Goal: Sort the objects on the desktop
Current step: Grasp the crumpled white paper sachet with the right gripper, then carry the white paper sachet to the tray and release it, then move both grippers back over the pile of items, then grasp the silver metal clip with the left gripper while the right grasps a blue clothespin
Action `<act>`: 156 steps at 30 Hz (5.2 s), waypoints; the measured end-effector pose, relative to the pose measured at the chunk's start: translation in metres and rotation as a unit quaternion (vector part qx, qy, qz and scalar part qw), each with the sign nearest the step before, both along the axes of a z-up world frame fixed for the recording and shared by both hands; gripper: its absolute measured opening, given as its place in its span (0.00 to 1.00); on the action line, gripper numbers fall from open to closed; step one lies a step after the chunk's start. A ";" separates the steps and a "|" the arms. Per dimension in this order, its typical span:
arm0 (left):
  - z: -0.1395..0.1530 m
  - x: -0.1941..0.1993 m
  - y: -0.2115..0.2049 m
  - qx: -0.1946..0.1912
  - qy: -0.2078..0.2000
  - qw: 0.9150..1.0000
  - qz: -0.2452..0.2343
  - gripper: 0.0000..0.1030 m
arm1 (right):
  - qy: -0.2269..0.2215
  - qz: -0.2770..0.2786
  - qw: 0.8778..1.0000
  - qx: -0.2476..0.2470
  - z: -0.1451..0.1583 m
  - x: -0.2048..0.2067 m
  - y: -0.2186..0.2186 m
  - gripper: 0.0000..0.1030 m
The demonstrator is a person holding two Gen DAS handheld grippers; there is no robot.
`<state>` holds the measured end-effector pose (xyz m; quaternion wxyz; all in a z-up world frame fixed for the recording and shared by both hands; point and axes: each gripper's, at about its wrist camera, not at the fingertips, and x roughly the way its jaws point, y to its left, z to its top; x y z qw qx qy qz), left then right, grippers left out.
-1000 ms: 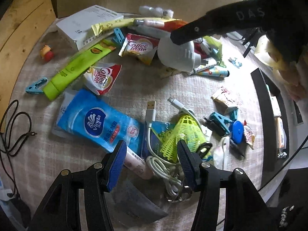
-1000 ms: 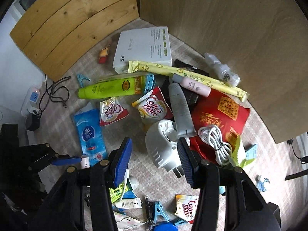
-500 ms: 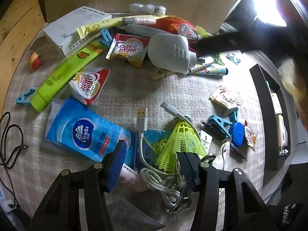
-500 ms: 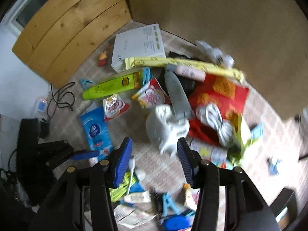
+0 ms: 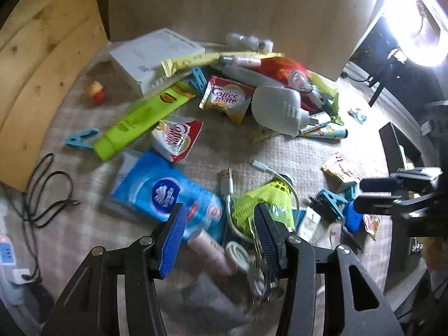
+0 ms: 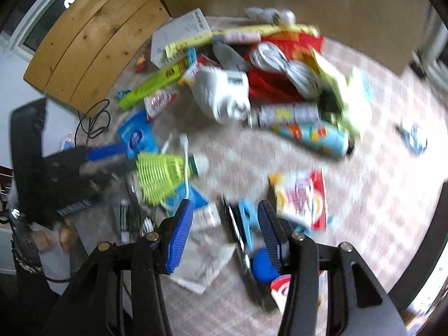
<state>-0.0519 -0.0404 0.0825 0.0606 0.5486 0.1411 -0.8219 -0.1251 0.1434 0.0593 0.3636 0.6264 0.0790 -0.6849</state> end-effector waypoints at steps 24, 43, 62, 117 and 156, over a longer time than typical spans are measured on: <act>-0.037 0.020 0.101 0.091 -0.032 0.988 -0.124 0.45 | -0.113 -0.161 0.978 -0.074 -0.061 0.056 0.041 0.47; -0.013 0.031 0.133 0.105 -0.003 0.983 -0.152 0.33 | -0.097 -0.174 0.973 -0.120 -0.038 0.079 0.061 0.42; 0.025 -0.016 0.368 0.115 0.031 0.933 -0.339 0.33 | -0.001 -0.335 0.937 -0.095 0.021 0.085 0.298 0.42; -0.016 0.052 0.078 -0.018 0.007 0.999 0.027 0.51 | 0.096 -0.115 0.989 -0.014 0.018 0.119 0.093 0.46; -0.029 0.066 0.046 0.041 -0.010 0.999 -0.017 0.24 | 0.055 -0.084 0.995 0.022 -0.041 0.126 -0.019 0.12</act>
